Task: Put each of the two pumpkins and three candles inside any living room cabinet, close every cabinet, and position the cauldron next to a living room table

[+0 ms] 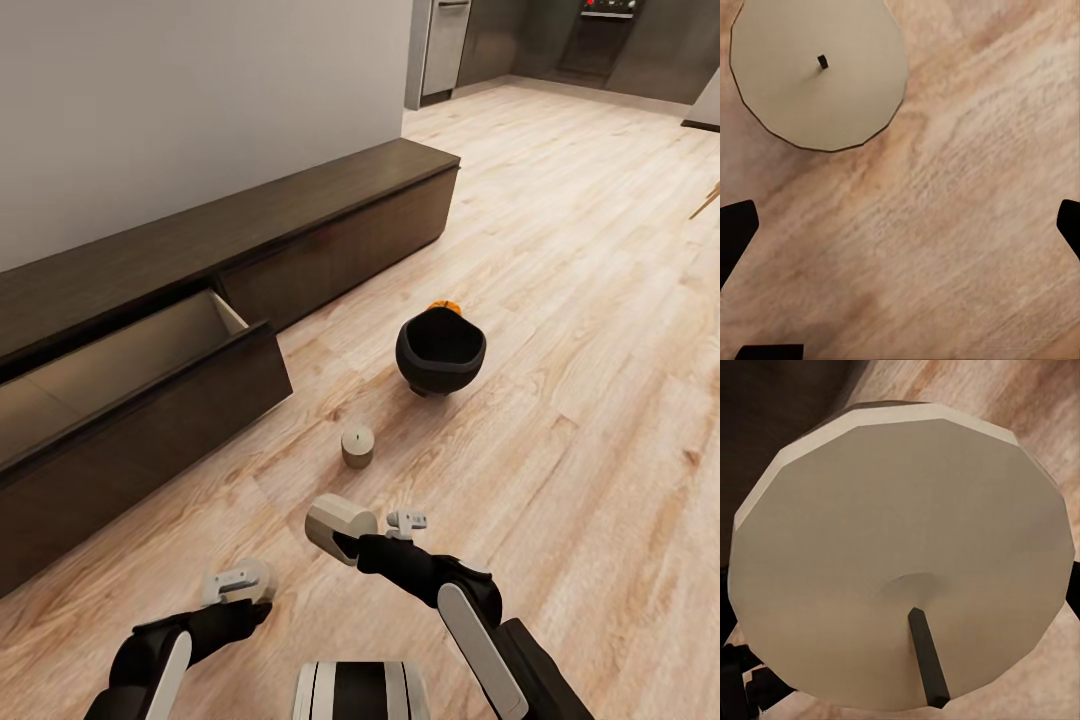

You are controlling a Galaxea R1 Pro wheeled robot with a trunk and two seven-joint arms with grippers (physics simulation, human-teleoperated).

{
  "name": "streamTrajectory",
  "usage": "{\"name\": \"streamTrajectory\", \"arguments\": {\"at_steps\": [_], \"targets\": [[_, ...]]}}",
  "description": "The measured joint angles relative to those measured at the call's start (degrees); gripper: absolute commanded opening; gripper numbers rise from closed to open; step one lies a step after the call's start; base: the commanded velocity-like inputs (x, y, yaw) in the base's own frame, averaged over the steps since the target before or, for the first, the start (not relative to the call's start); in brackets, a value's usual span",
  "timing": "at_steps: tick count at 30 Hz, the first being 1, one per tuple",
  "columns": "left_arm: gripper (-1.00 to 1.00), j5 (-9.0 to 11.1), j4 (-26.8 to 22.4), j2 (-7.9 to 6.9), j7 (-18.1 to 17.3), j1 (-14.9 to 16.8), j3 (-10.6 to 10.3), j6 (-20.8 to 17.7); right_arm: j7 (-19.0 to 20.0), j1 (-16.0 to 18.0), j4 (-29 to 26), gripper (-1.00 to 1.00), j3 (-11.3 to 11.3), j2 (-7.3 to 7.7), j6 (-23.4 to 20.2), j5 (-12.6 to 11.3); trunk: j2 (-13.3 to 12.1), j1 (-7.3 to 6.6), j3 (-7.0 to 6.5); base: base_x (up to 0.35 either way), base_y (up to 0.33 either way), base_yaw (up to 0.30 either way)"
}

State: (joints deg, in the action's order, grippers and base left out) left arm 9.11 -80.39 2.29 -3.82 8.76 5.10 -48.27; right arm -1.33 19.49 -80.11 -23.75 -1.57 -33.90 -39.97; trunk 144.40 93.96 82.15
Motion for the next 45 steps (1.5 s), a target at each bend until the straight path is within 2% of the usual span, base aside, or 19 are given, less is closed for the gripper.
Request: {"name": "streamTrajectory", "arguments": {"at_steps": [5, 13, 35, 45], "targets": [[1.0, 0.0, 0.7, -0.01, 0.5, 0.0, 0.0, 1.0, 0.0, 0.0, 0.0, -1.0, 0.0, 0.08, 0.0, 0.0, 0.0, 0.0, 0.0, 0.0, 0.0, 0.0], [1.0, -0.4, 1.0, 0.12, 5.5, 0.0, 0.1, 1.8, 0.0, 0.0, 0.0, -1.0, 0.0, 0.09, 0.0, 0.0, 0.0, 0.0, 0.0, 0.0, 0.0, 0.0], [1.0, -0.5, 1.1, 0.13, 5.7, 0.0, 0.1, 2.3, 0.0, 0.0, 0.2, -1.0, 0.0, 0.05, 0.0, 0.0, 0.0, 0.0, 0.0, 0.046, 0.032, 0.0], [1.0, -0.4, 1.1, 0.13, 5.7, 0.0, 0.1, 2.3, 0.0, 0.0, 0.2, -1.0, 0.0, 0.01, 0.0, 0.0, 0.0, -0.02, 0.0, 0.142, 0.117, 0.0]]}}
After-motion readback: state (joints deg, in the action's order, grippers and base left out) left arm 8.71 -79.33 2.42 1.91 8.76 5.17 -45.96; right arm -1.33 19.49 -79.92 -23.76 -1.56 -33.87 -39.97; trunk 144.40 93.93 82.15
